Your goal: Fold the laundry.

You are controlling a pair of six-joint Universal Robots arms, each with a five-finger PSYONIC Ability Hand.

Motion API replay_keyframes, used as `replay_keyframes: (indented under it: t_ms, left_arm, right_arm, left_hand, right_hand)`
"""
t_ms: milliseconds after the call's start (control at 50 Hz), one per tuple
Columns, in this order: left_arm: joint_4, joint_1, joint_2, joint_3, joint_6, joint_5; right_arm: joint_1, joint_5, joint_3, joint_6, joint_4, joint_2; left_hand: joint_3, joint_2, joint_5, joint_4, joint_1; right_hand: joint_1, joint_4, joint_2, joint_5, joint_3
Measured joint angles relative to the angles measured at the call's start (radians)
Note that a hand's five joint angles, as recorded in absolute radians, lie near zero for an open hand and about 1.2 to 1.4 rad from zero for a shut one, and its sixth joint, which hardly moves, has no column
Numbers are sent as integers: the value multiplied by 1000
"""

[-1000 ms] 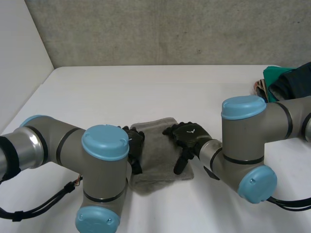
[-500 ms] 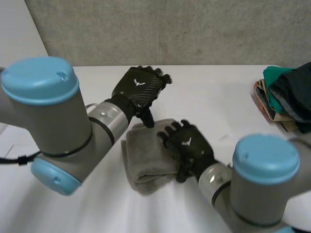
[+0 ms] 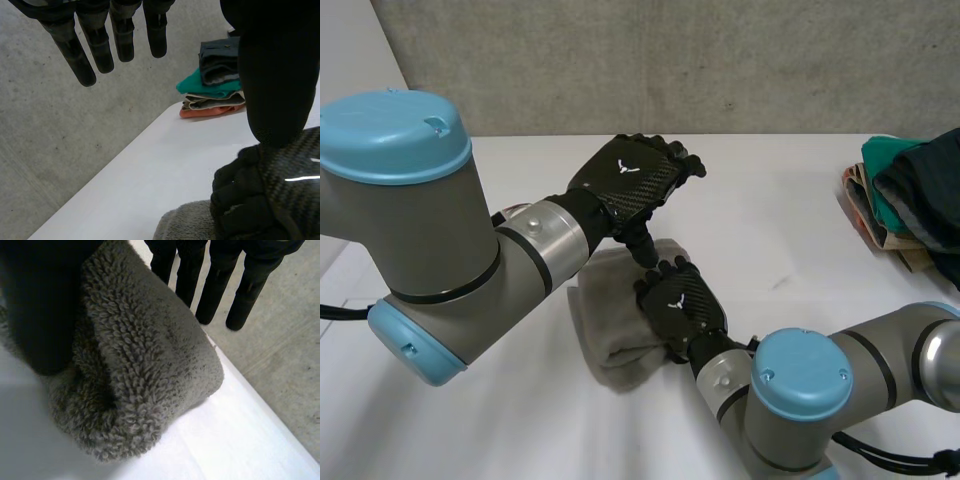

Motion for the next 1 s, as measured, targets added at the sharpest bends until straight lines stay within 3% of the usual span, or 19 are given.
replay_keyframes:
  t_ms: [160,320,460,620,780,1000]
  left_arm:
    - [0,0,0,-1,0,0]
    - [0,7,6,0,1,-1]
    - [2,30,39,12,1,-3]
    - [9,44,91,28,-7,-3]
    - [11,44,102,26,-18,-3]
    - [11,36,92,8,-26,-4]
  right_arm:
    - [-2,-12,-48,4,-41,31]
    - [-8,-16,-125,12,-43,38]
    - [-96,-14,-245,24,-42,-15]
    - [-293,-27,-403,64,-67,-91]
    - [-564,-85,-569,222,-116,-100]
    - [-879,-273,-696,370,-140,122]
  left_hand:
    - [0,0,0,0,0]
    - [0,0,3,0,0]
    - [0,0,1,0,0]
    - [0,0,1,0,0]
    - [0,0,1,0,0]
    - [0,0,1,0,0]
  right_hand:
    - [456,592,595,546,588]
    - [459,671,618,572,638]
    - [459,681,618,570,638]
    - [459,682,625,570,650]
    - [459,685,628,570,655]
    - [459,685,628,570,655]
